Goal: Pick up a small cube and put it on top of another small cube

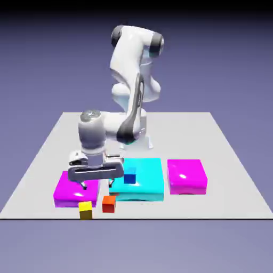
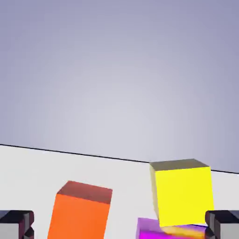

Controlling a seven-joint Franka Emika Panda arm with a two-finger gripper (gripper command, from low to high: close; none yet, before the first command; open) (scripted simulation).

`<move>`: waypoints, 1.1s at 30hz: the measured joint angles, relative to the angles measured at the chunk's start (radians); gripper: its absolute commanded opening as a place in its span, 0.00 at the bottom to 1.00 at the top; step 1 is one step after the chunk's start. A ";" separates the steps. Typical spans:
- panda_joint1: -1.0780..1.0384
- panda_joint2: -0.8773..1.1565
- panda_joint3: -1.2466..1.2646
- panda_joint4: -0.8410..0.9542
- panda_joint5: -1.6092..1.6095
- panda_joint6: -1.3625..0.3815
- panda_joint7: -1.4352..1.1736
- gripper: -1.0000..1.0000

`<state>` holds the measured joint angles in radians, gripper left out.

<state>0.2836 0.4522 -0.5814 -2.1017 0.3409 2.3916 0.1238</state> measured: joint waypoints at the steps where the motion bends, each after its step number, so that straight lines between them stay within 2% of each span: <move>1: 0.010 0.036 -0.021 0.025 0.012 -0.023 -0.022 0.50; 6: 0.058 0.217 -0.124 0.151 0.072 -0.137 -0.131 0.50; 8: 0.058 0.218 -0.124 0.151 0.073 -0.138 -0.132 0.50; 11: -0.001 0.326 -0.045 0.152 0.147 -0.031 -0.173 0.50; 12: -0.007 0.338 -0.037 0.152 0.155 -0.020 -0.177 0.00; 19: 0.058 0.218 -0.124 0.151 0.075 -0.138 -0.133 0.00; 33: -0.120 -0.289 0.265 -0.152 -0.237 -0.234 0.292 0.00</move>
<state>0.1634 0.1628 -0.3169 -2.2538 0.1042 2.1575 0.4159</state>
